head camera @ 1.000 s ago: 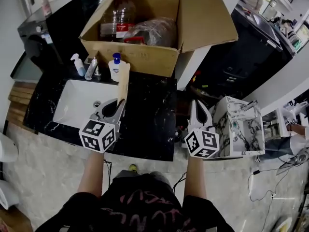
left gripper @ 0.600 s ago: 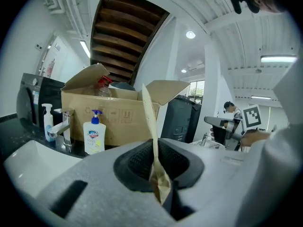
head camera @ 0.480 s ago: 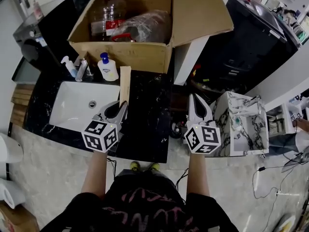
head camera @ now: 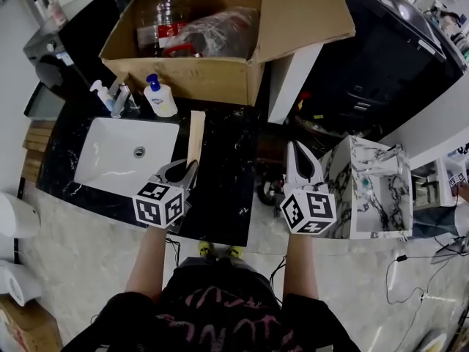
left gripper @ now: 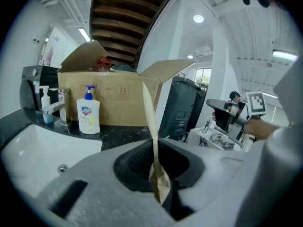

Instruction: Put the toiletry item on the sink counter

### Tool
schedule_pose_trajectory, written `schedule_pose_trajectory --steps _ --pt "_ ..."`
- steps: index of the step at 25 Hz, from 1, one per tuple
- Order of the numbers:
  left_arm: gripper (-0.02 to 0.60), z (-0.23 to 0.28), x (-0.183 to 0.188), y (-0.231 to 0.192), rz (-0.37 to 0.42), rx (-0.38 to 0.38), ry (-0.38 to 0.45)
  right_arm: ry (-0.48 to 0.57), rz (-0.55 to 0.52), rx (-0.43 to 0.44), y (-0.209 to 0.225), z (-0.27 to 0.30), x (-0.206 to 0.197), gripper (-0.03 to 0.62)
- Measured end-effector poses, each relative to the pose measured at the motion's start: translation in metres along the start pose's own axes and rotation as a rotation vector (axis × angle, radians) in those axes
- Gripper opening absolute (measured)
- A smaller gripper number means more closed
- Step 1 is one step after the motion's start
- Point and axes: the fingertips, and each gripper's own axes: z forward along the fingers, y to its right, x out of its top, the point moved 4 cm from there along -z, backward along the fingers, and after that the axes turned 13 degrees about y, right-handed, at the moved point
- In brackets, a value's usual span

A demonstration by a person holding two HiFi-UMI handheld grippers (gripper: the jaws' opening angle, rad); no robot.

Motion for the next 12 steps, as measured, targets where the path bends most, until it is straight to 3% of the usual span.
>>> schedule_pose_trajectory --steps 3,6,12 --pt "0.031 0.006 -0.019 0.000 0.021 0.021 -0.064 -0.004 -0.005 -0.004 0.003 -0.004 -0.002 0.003" --pt "0.031 0.013 -0.039 -0.003 -0.017 0.028 -0.108 -0.014 -0.010 -0.008 0.005 -0.009 -0.006 0.003" --pt "0.031 0.018 -0.076 -0.014 0.044 0.093 -0.232 -0.049 -0.015 -0.040 0.013 -0.025 -0.016 0.003"
